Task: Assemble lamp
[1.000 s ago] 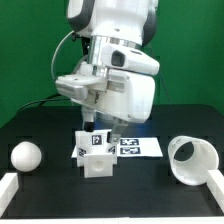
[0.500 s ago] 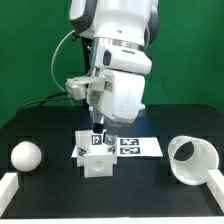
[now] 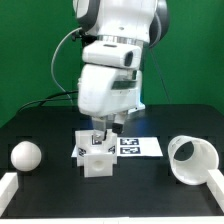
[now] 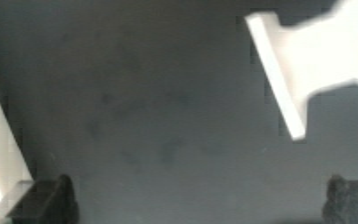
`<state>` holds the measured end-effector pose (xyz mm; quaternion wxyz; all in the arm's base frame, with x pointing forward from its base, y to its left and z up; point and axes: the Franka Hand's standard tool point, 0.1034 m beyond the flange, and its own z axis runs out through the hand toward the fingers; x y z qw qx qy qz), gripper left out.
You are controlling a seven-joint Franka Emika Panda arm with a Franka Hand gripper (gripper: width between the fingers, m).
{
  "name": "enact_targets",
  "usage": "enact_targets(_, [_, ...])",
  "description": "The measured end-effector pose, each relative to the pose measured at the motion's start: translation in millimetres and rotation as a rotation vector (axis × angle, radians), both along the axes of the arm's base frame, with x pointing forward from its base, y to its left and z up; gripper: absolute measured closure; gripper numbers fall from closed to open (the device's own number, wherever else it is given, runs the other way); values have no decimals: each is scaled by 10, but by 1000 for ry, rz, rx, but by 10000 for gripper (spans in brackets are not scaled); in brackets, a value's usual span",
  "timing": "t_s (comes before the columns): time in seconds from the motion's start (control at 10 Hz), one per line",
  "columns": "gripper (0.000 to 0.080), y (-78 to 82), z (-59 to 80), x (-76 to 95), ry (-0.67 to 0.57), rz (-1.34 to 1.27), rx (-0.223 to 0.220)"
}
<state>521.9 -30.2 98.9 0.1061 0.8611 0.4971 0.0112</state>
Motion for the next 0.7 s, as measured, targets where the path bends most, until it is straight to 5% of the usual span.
enact_targets(0.7, [100,133,-9,78,-31,-550,116])
